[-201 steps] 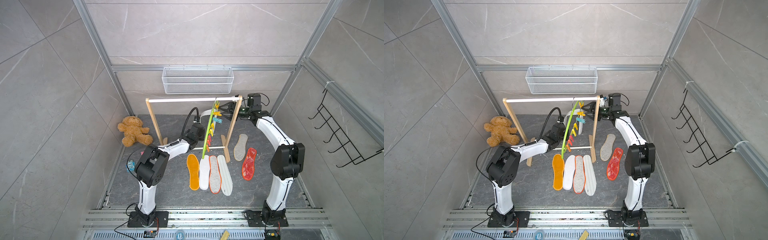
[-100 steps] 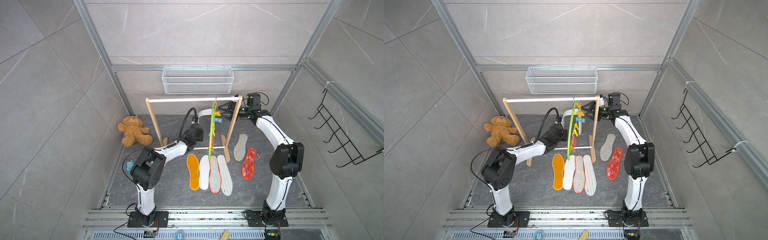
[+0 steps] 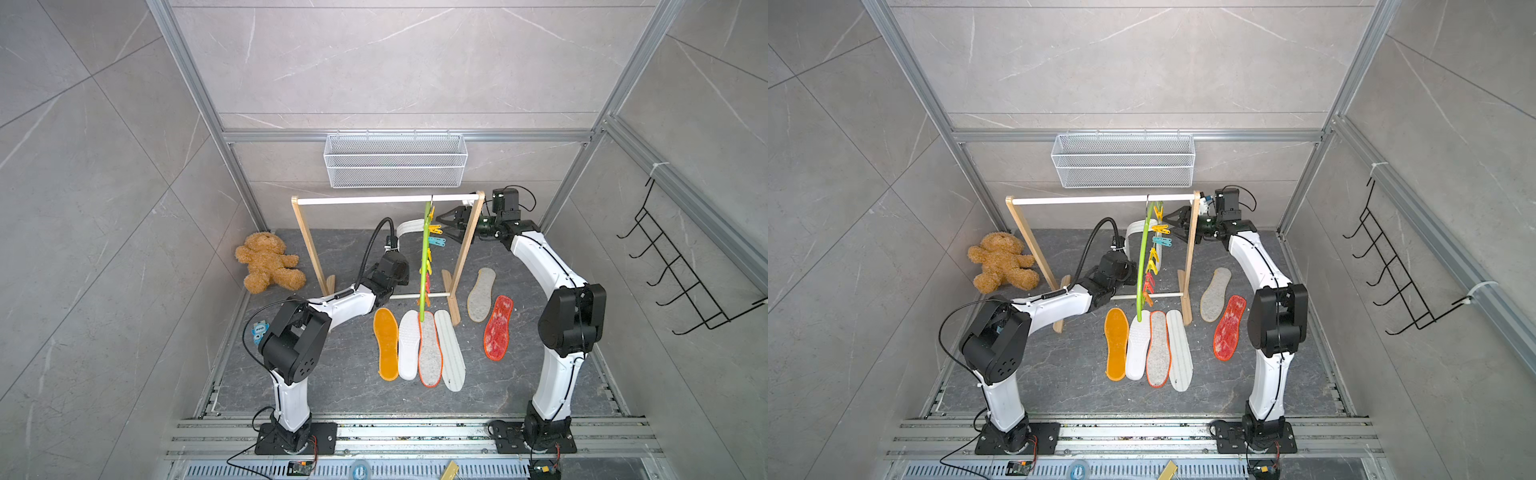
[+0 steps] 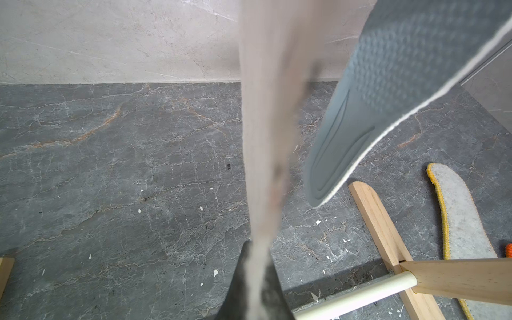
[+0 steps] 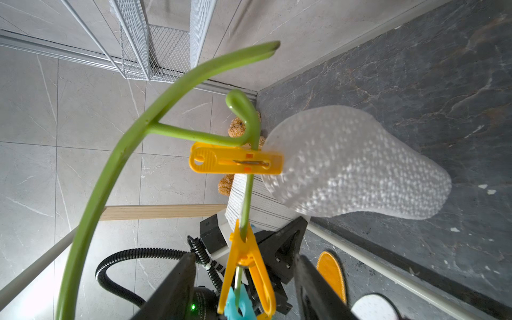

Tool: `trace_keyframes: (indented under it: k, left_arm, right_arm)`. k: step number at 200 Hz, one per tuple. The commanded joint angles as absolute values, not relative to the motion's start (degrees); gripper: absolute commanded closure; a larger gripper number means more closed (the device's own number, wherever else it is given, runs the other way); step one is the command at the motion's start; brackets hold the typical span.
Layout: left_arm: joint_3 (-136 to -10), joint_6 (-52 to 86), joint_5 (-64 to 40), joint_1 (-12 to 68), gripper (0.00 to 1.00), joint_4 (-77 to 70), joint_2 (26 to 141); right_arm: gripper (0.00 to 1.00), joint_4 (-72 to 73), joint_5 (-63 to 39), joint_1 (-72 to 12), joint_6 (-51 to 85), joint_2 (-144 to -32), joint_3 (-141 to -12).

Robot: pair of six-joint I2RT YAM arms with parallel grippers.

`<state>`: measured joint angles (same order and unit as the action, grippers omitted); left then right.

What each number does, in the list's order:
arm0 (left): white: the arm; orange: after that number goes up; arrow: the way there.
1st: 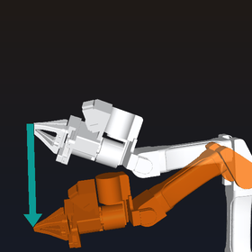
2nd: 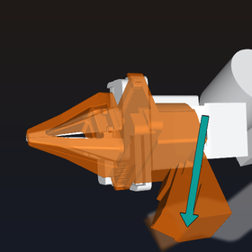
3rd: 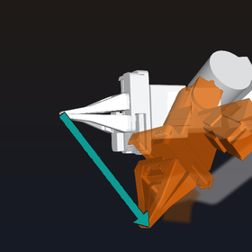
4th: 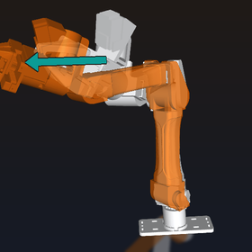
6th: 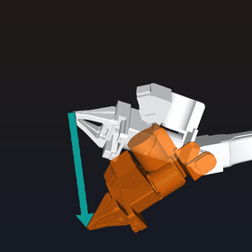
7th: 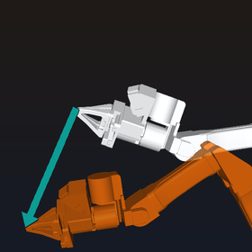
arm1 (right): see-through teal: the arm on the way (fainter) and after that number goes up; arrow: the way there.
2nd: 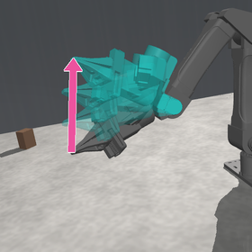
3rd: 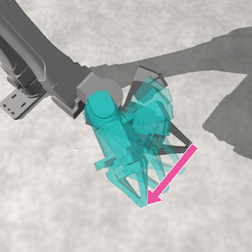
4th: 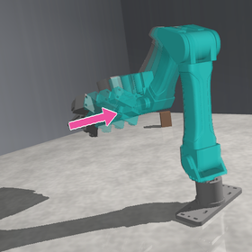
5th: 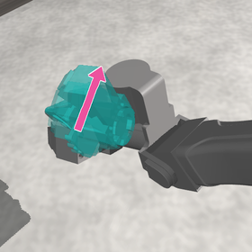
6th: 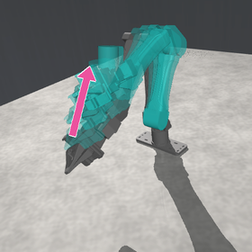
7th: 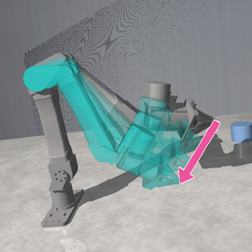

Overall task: Take the shoe insoles off the hanger
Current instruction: Remove the insole from the hanger, then open the clamp at the hanger.

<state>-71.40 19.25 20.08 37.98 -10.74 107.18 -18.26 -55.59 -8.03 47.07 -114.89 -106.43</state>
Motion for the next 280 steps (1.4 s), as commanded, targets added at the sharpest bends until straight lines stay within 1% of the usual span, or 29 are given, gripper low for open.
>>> trace_keyframes:
  k: [1, 23, 60, 93, 148, 280]
  left_arm:
    - [-70.9, 20.8, 21.6, 38.4, 1.00, -13.3, 103.9]
    - [-70.5, 21.6, 22.2, 38.7, 1.00, -13.4, 103.9]
    - [-70.0, 24.1, 23.5, 38.9, 1.00, -13.4, 103.7]
    - [-70.0, 25.8, 24.0, 39.0, 1.00, -13.4, 103.7]
    - [-70.6, 26.6, 23.9, 39.4, 1.00, -13.4, 103.9]
    - [-72.4, 27.6, 23.5, 39.5, 1.00, -12.6, 104.9]
  right_arm:
    - [0.41, -18.6, -56.9, -8.4, 46.3, -115.7, -108.2]
    - [0.43, -18.6, -57.3, -8.4, 46.5, -115.8, -108.2]
    - [0.44, -18.2, -57.7, -8.3, 46.9, -116.2, -108.0]
    - [0.40, -17.8, -58.1, -8.4, 47.2, -116.5, -108.0]
    - [0.39, -15.6, -58.9, -8.4, 48.9, -116.7, -108.1]
    - [0.43, -13.8, -61.0, -8.6, 50.0, -117.3, -107.9]
